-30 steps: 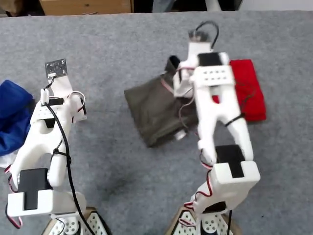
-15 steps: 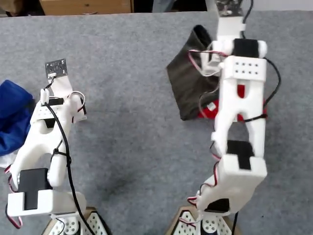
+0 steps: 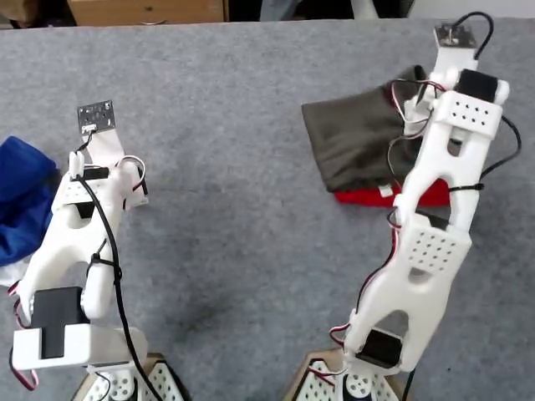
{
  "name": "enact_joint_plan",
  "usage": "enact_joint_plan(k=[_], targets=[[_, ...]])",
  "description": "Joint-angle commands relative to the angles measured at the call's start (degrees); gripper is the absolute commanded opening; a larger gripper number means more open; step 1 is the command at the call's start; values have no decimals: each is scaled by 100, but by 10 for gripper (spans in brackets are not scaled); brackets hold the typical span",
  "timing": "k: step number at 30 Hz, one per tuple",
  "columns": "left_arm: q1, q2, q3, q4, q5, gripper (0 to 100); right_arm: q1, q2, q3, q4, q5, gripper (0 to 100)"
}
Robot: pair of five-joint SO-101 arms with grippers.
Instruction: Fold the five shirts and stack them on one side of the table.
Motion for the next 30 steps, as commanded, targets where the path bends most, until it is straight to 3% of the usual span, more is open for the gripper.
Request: enact_joint_plan(k=[1,4,6,9,13,16,18,24,30], targets=[[-4,-26,-110,-97,44,30,70,233,-857,360,-114,322],[-13,-35,-145,-62,44,30,26,400,-1429,730,-88,475],[-48,-88,-145,-44,44,34,0,418,-1763,818,-123,474],[-338,-264,-435,492,35,93,-18,409,-2316,835,-378,361],[-1446,-976,-1385,1952,26,177,-44,409,-3011,835,-519,28],[-2466,-1442,-1833,2426,-519,216,-114,409,-3371,853,-633,61],[-3099,-1618,-2079,2541,-976,235,-237,409,-3574,853,-712,20],[-4541,-1477,-2149,2268,-2154,260,-818,198,-3662,862,-747,12],[-4919,-255,-1719,651,-1741,261,-1415,-444,-3011,862,-747,12]])
